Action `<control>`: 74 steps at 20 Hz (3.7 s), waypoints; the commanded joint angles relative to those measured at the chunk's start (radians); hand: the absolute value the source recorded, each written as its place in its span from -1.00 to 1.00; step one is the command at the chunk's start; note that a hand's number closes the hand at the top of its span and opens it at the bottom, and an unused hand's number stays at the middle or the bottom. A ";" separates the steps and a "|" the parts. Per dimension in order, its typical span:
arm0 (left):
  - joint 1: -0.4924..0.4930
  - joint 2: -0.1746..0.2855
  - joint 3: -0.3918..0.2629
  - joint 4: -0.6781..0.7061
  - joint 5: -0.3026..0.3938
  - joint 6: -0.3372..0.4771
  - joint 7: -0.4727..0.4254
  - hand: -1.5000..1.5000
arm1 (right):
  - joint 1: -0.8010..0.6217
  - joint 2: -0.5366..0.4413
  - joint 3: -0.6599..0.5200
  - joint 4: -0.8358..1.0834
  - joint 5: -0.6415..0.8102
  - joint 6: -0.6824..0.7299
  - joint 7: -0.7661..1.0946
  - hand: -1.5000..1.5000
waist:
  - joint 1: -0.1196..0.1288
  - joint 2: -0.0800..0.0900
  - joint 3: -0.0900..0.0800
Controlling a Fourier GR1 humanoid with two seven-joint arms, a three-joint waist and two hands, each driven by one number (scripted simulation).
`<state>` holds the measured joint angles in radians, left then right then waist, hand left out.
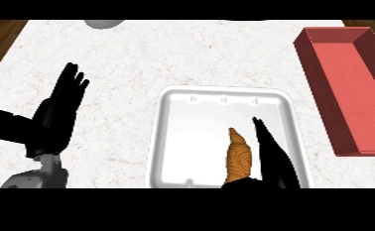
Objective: Pick the croissant from the tray and place it in the cardboard box
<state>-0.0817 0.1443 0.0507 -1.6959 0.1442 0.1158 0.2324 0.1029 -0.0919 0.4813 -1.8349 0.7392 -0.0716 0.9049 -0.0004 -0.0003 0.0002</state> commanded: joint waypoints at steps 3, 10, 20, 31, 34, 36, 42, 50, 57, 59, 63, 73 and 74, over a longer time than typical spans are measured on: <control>-0.071 -0.021 0.014 0.087 -0.020 0.003 -0.025 0.00 | 0.035 0.028 0.033 0.033 0.048 -0.020 -0.030 -1.00 | -0.003 0.000 0.000; -0.038 -0.036 0.013 0.040 -0.039 0.008 -0.013 0.00 | 0.013 0.051 0.028 0.029 0.078 0.006 -0.013 -1.00 | -0.001 0.000 0.000; -0.013 -0.034 0.020 -0.002 -0.032 -0.008 0.013 0.00 | 0.026 -0.005 0.071 0.028 0.200 0.003 -0.094 1.00 | -0.001 -0.001 0.000; -0.032 -0.054 0.003 0.099 -0.041 -0.036 -0.091 0.00 | -0.737 0.091 0.021 0.633 0.251 0.132 -0.169 1.00 | 0.029 0.008 -0.001; -0.048 -0.002 0.056 0.054 0.003 -0.058 -0.026 0.00 | -0.834 0.091 0.040 0.669 0.237 0.111 -0.148 1.00 | 0.024 0.004 -0.001; -0.066 -0.021 0.022 0.020 -0.038 -0.011 0.033 0.00 | -0.846 0.092 0.088 0.623 0.226 0.135 -0.120 1.00 | 0.015 0.001 0.000; -0.061 -0.041 0.044 0.090 -0.020 -0.021 -0.032 0.00 | -0.919 0.092 0.033 0.459 0.252 0.218 -0.090 1.00 | 0.003 -0.001 -0.001; -0.033 -0.029 0.026 0.025 -0.038 -0.017 0.008 0.00 | -1.030 0.058 -0.150 0.385 0.383 0.100 0.120 1.00 | 0.004 -0.002 0.000; -0.050 -0.003 0.078 0.080 0.006 -0.055 -0.019 0.00 | -0.972 -0.094 -0.324 0.317 0.376 0.126 0.076 1.00 | -0.007 0.001 0.000; -0.043 -0.027 0.044 0.030 -0.022 -0.023 0.011 0.00 | -0.971 -0.083 -0.323 0.266 0.394 0.194 0.116 1.00 | -0.003 -0.002 0.000; -0.051 -0.024 0.048 0.064 -0.026 -0.032 -0.008 0.00 | -0.902 -0.156 -0.421 0.287 0.331 0.175 0.022 1.00 | -0.003 0.000 0.000; -0.035 -0.047 0.021 0.008 -0.054 -0.004 0.010 0.00 | -0.826 -0.310 -0.522 0.500 0.392 0.044 -0.170 1.00 | 0.006 0.002 0.000; -0.031 -0.036 0.013 -0.061 -0.053 0.009 0.094 0.00 | -0.833 -0.350 -0.547 0.514 0.377 0.063 -0.198 1.00 | 0.008 0.000 0.000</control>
<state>-0.1123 0.1145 0.0890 -1.6729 0.1153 0.0850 0.2369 -0.7557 -0.3818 -0.0218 -1.3910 1.1196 0.0154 0.7828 0.0042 0.0008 0.0001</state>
